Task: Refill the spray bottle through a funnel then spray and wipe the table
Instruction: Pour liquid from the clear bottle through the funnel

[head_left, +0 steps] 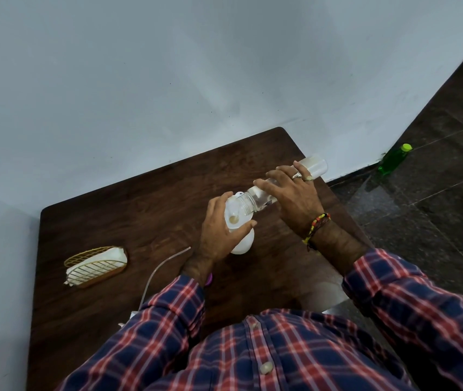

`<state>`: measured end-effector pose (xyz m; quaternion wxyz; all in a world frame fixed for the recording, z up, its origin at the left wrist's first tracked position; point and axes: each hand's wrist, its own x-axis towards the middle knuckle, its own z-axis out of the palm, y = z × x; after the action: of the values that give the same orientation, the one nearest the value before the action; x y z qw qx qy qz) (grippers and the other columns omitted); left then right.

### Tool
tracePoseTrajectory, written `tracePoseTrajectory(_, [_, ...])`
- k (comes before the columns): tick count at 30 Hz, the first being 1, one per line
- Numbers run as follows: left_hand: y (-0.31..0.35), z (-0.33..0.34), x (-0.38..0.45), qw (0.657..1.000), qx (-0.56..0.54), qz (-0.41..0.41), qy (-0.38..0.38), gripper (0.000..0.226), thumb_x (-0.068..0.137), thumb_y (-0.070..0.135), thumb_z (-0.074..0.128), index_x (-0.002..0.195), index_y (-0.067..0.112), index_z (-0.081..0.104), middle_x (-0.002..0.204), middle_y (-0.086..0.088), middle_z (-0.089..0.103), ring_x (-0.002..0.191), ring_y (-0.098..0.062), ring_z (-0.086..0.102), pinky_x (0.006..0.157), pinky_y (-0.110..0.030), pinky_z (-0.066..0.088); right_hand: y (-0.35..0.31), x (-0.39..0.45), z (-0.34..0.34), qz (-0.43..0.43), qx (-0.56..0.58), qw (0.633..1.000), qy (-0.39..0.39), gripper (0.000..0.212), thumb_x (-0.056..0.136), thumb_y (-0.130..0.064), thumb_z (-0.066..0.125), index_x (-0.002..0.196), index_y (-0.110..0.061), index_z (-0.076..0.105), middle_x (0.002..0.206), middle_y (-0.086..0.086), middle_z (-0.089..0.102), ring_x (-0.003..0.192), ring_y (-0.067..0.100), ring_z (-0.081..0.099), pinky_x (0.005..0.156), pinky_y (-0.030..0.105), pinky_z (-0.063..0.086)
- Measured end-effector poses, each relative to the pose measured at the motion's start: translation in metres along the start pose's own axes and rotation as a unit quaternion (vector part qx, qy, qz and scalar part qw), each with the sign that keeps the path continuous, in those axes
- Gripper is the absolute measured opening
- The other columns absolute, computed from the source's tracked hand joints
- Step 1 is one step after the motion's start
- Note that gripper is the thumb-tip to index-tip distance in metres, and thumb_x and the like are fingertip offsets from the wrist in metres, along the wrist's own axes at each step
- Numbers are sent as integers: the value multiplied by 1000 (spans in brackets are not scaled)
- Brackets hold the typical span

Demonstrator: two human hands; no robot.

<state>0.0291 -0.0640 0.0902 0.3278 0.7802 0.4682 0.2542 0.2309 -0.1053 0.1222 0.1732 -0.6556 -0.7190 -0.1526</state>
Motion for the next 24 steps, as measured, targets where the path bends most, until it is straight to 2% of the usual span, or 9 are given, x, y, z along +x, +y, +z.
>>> tracePoseTrajectory(6, [1,0,0,1000,2,3,4,85,73,48,78,142,17,38,141,-1,40,119,-4,41,94,-17,37,0,0,1,0,-3,1000,6,56,63,-10,85,115,-24,68,109,8,68,107,33,63,105,57,39])
tracePoseTrajectory(10, [2,0,0,1000,4,3,2,85,74,48,78,142,17,38,141,-1,40,118,-2,39,94,-17,36,0,0,1,-3,-3,1000,10,57,61,-10,86,114,-23,68,108,9,68,107,34,63,105,58,37])
tracePoseTrajectory(14, [2,0,0,1000,-2,9,4,84,73,46,78,141,16,39,140,-2,42,121,-9,44,95,-20,39,1,0,3,0,-6,1000,10,55,65,-12,84,116,-25,66,110,7,67,110,32,62,109,55,33])
tracePoseTrajectory(24, [3,-2,-1,1000,-4,2,3,85,74,48,78,142,18,38,142,-1,41,122,-11,45,96,-22,40,1,-1,6,0,-1,1000,11,54,66,-12,83,116,-25,65,110,6,66,111,32,61,107,57,36])
